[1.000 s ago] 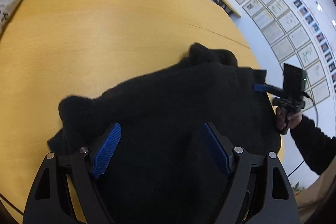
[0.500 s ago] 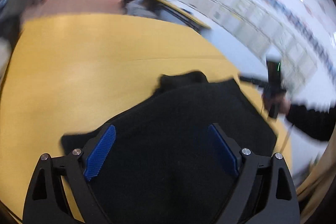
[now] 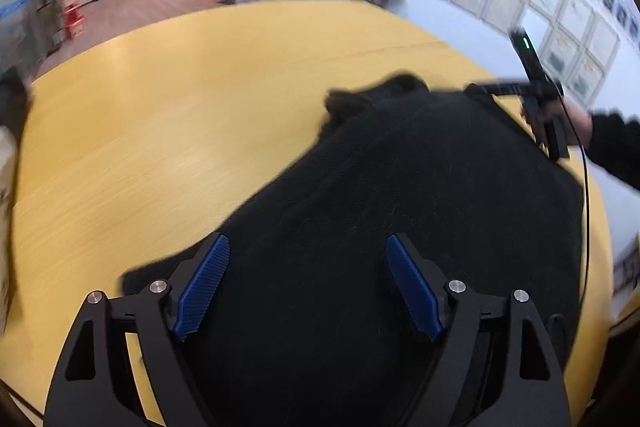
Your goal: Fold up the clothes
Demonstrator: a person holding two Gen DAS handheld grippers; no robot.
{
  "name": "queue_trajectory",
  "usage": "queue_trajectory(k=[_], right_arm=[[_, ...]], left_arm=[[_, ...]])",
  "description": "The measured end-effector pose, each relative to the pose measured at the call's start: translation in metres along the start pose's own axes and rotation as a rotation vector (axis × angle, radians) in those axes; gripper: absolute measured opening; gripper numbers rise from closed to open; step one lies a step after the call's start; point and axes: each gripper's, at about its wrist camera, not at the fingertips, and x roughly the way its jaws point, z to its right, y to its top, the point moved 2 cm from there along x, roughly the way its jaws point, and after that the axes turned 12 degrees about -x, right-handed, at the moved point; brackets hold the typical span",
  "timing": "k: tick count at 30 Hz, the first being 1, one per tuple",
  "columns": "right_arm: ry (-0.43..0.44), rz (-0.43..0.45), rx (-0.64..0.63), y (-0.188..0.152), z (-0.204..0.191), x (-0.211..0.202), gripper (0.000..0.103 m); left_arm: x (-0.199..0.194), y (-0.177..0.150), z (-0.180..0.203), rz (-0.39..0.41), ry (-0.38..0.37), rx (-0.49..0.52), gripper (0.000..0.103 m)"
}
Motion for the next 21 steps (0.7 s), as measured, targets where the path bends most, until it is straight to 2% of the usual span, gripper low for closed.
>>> queue_trajectory(k=[2, 3, 6, 8, 9, 10, 13, 16, 17, 18, 19, 20, 21], right_arm=[[0.024, 0.021, 0.029, -0.004, 0.021, -0.012, 0.077], [0.067, 0.023, 0.064, -0.007, 0.031, -0.012, 0.079], [0.195, 0.016, 0.132, -0.014, 0.047, -0.008, 0.078], [0.247, 0.022, 0.116, -0.011, 0.032, -0.001, 0.074], [0.261, 0.017, 0.114, -0.010, 0.026, 0.003, 0.069], [0.276, 0.012, 0.112, -0.009, 0.021, 0.007, 0.059], [0.305, 0.006, 0.099, -0.008, 0.012, 0.012, 0.047], [0.316, 0.013, 0.080, -0.009, 0.014, 0.010, 0.035], [0.320, 0.012, 0.085, -0.011, 0.018, 0.008, 0.031], [0.323, 0.010, 0.088, -0.011, 0.020, 0.007, 0.022], [0.326, 0.011, 0.082, -0.011, 0.020, 0.007, 0.014], [0.328, 0.021, 0.077, -0.011, 0.020, 0.004, 0.013], [0.331, 0.043, 0.073, -0.010, 0.020, -0.001, 0.011]], left_arm=[[-0.017, -0.002, -0.020, 0.035, -0.028, -0.075, 0.098], [-0.024, -0.004, -0.031, 0.050, -0.037, -0.112, 0.099], [-0.020, 0.000, -0.064, 0.016, -0.029, -0.229, 0.099], [-0.011, 0.003, -0.080, -0.013, -0.027, -0.304, 0.098], [-0.007, 0.004, -0.086, -0.026, -0.027, -0.331, 0.097], [-0.004, 0.003, -0.090, -0.037, -0.031, -0.358, 0.097], [0.001, -0.001, -0.103, -0.067, -0.049, -0.438, 0.096], [0.010, -0.006, -0.104, -0.088, -0.058, -0.453, 0.091], [0.014, -0.007, -0.102, -0.092, -0.065, -0.456, 0.077], [0.016, -0.005, -0.101, -0.096, -0.074, -0.466, 0.053], [0.015, -0.004, -0.101, -0.096, -0.072, -0.474, 0.041], [0.016, -0.003, -0.098, -0.089, -0.058, -0.467, 0.024], [0.014, -0.002, -0.095, -0.081, -0.055, -0.453, 0.021]])
